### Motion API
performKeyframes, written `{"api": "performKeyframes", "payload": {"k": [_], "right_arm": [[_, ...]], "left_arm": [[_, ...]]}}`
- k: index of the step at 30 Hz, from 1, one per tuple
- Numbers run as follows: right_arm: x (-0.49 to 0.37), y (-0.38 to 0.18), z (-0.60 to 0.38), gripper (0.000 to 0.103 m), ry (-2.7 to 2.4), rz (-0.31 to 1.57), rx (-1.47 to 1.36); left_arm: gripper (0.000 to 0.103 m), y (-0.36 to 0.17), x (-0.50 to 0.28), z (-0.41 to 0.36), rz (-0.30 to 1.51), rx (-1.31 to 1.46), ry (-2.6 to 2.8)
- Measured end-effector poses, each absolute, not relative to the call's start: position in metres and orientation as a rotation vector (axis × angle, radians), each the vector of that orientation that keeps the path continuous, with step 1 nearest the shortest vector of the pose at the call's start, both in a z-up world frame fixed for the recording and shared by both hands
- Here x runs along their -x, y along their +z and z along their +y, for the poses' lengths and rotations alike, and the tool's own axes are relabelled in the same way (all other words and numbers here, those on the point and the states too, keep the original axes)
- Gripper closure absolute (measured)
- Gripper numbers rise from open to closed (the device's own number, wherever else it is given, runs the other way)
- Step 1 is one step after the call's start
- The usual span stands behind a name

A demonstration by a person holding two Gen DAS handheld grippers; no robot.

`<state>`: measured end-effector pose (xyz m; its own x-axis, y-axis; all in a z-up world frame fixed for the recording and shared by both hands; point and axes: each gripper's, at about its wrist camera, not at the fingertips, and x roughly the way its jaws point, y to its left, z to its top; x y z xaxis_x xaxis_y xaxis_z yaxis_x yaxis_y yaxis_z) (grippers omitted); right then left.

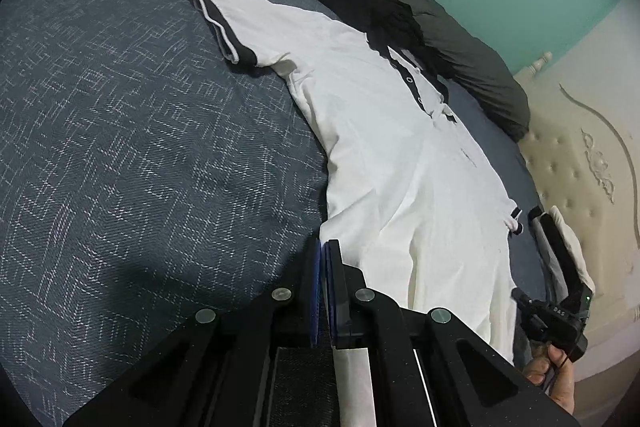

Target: Fold clothes

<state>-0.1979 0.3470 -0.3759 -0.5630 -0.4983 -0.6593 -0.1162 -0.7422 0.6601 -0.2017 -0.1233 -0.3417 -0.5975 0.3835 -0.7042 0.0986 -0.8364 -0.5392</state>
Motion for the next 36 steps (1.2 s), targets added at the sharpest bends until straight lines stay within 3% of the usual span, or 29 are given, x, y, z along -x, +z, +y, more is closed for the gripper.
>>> {"api": "performKeyframes", "payload": {"k": [19,29,31,33,36], "right_arm": [[0.199,-0.375,0.390,0.101,-2.465,-1.155,-1.274],[0.197,-0.378,0.384,0.097,-2.368,-1.199,-1.326],[0.190,-0.371,0.381,0.088,-2.351,-1.188,-1.349],[0.182,-0.362,0.380,0.061,-2.337,-1.178,-1.370],[0.170,-0.348,0.377,0.059,-2.303,-1.137,-1.408]], "left_arm": [[0.100,-0.337,0.199,-0.122,-0.834,1.308,2.500],[0.071,-0.319,0.162,-0.124,-0.840,1.279,2.457],[0.071,-0.316,0.152,-0.126,-0.858,1.283,2.449],[0.071,-0.311,0.142,-0.128,-0.877,1.300,2.421],[0.070,-0.304,0.126,-0.130,-0.868,1.354,2.380]]}}
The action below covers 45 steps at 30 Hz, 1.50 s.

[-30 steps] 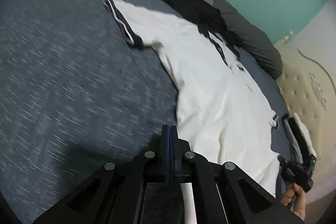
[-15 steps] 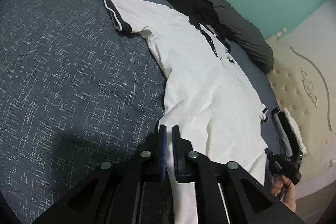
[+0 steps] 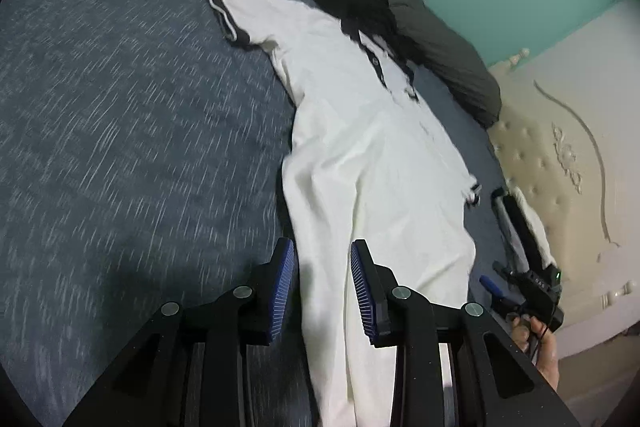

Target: Fold clothes

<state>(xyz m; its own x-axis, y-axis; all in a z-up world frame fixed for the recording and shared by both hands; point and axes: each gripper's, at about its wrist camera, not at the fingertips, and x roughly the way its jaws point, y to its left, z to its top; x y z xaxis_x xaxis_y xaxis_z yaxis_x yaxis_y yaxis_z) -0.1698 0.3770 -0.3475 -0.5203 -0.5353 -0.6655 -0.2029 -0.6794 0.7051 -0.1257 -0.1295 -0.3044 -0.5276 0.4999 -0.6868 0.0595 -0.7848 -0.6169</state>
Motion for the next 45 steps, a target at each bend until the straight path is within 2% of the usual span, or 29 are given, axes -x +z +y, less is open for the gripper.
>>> {"api": "performKeyframes", "payload": {"k": [6,8,17,24,35,36,37,40,42,45], "right_arm": [[0.135,-0.324,0.356,0.059,-2.170,-0.853,-1.585],[0.123,-0.322,0.351,0.059,-2.155,-0.784,-1.620],[0.074,-0.328,0.323,0.059,-2.086,-0.560,-1.730],[0.066,-0.333,0.312,0.059,-2.046,-0.526,-1.760],[0.068,-0.346,0.286,0.059,-2.022,-0.481,-1.800],[0.068,-0.347,0.285,0.059,-2.021,-0.467,-1.799],[0.069,-0.347,0.283,0.061,-2.020,-0.452,-1.798],[0.069,-0.346,0.278,0.076,-2.034,-0.383,-1.775],[0.068,-0.343,0.276,0.089,-2.042,-0.341,-1.759],[0.067,-0.338,0.277,0.095,-2.054,-0.310,-1.734]], "left_arm": [[0.065,-0.296,0.096,-0.120,-0.772,1.477,2.303],[0.065,-0.300,0.084,-0.119,-0.801,1.507,2.252],[0.065,-0.315,0.051,-0.106,-0.708,1.640,2.213],[0.065,-0.320,0.044,-0.087,-0.593,1.671,2.225],[0.066,-0.326,0.046,-0.070,-0.514,1.676,2.220],[0.069,-0.325,0.045,-0.070,-0.498,1.673,2.221],[0.071,-0.324,0.046,-0.068,-0.483,1.668,2.222],[0.084,-0.322,0.047,-0.062,-0.426,1.672,2.230],[0.098,-0.321,0.048,-0.061,-0.387,1.680,2.238],[0.101,-0.313,0.049,-0.060,-0.364,1.662,2.237]]}}
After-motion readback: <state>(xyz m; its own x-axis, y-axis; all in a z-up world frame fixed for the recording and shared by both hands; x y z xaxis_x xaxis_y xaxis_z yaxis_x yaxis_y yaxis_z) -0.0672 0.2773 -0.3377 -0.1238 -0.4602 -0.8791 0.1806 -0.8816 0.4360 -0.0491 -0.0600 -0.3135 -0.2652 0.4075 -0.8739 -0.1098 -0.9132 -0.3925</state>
